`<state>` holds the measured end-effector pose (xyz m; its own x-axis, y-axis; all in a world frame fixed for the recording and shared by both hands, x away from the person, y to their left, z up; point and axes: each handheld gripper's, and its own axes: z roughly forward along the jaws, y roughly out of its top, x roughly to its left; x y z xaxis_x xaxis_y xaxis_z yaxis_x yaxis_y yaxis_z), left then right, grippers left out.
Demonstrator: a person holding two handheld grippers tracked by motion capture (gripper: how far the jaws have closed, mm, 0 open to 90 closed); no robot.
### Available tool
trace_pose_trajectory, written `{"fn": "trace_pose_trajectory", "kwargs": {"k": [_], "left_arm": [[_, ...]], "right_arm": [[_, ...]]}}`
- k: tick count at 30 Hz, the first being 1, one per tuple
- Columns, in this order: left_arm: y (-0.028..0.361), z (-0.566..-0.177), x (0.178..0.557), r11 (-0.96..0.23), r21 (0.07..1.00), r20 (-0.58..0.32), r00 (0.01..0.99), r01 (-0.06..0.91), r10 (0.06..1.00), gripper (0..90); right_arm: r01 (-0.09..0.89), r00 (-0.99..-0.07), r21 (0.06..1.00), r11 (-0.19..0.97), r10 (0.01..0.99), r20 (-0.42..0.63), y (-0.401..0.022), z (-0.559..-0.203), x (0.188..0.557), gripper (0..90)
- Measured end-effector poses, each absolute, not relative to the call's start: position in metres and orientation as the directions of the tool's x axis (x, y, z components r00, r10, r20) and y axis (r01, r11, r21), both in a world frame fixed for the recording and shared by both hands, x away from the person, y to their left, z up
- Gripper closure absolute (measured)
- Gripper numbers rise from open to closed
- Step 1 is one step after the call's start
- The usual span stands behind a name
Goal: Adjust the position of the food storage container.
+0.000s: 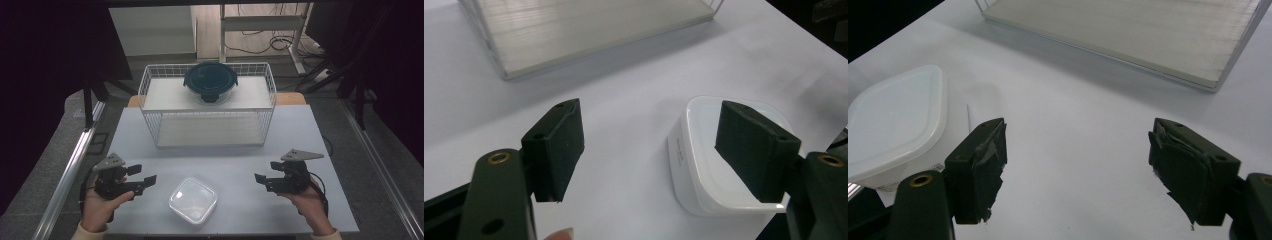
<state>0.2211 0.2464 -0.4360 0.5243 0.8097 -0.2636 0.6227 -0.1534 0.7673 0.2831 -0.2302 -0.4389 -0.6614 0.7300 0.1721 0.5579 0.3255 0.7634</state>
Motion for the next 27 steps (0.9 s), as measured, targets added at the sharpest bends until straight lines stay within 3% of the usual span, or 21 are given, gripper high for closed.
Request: {"fn": "trace_pose_trajectory", "kwargs": {"k": [11, 16, 20, 21, 22, 27], "left_arm": [[0.247, -0.453, 0.207, -0.183, 0.728, -0.284, 0.534, 0.661, 0.797, 27.1], [0.225, -0.462, 0.200, -0.273, 0.695, -0.267, 0.592, 0.665, 0.761, 30.6], [0.215, -0.464, 0.197, -0.317, 0.688, -0.257, 0.628, 0.653, 0.735, 44.3], [0.213, -0.466, 0.197, -0.332, 0.681, -0.255, 0.637, 0.652, 0.728, 44.3], [0.210, -0.469, 0.198, -0.355, 0.668, -0.261, 0.653, 0.654, 0.711, 55.0], [0.203, -0.472, 0.196, -0.425, 0.634, -0.287, 0.707, 0.646, 0.646, 73.5]], "right_arm": [[0.566, -0.662, 0.754, 0.333, 0.728, 0.175, -0.228, -0.442, 0.284, 23.1], [0.573, -0.657, 0.747, 0.337, 0.734, 0.172, -0.227, -0.444, 0.284, 23.0], [0.573, -0.658, 0.746, 0.340, 0.734, 0.171, -0.227, -0.445, 0.284, 23.0], [0.573, -0.658, 0.746, 0.340, 0.734, 0.171, -0.227, -0.445, 0.284, 23.1], [0.574, -0.658, 0.745, 0.340, 0.733, 0.172, -0.227, -0.445, 0.285, 23.1], [0.575, -0.658, 0.743, 0.343, 0.734, 0.170, -0.227, -0.446, 0.285, 23.1]]}}
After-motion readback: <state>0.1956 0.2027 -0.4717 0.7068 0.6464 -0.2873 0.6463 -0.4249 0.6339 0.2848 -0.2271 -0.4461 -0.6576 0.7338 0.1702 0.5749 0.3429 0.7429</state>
